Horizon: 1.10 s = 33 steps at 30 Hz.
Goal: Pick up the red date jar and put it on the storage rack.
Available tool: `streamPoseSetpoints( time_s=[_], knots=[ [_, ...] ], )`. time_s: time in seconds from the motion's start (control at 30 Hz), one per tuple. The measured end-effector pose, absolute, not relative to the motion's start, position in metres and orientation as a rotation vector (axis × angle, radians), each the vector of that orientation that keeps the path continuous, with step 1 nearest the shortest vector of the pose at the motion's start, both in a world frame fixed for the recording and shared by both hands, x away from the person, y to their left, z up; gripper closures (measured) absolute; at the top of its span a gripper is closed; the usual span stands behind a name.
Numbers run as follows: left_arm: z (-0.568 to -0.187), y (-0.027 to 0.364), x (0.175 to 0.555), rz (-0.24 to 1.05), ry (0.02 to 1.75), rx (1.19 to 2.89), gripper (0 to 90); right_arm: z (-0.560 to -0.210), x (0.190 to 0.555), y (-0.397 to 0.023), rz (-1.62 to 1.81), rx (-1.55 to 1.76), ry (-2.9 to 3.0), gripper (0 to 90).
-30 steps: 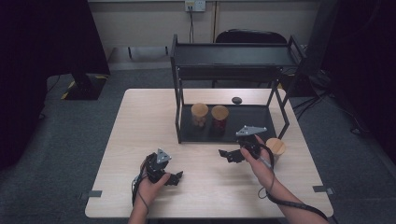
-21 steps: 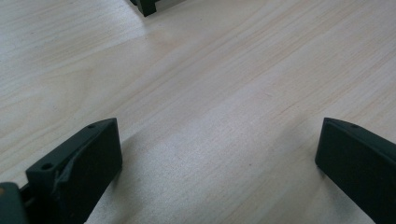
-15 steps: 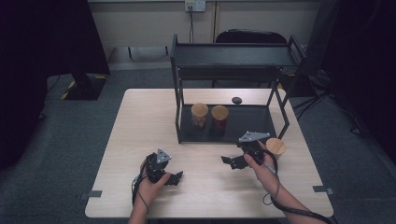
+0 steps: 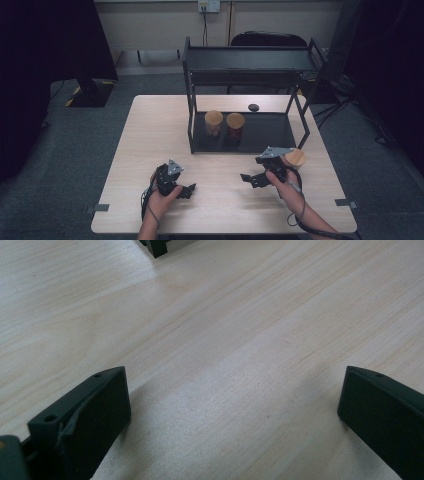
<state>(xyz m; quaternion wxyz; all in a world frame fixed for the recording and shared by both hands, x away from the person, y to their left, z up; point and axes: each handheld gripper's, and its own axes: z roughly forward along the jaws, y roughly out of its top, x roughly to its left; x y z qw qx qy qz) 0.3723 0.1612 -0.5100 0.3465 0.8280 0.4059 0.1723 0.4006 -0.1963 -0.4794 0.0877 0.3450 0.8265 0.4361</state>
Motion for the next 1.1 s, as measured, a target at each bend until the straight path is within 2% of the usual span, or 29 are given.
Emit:
streamPoseSetpoints(
  time_s=[1.1],
  knots=[
    [-0.51,0.161,0.372,0.447,1.053,2.149,0.1,-0.494,0.372,-0.231,1.28,0.998,2.519,3.2]
  ],
)
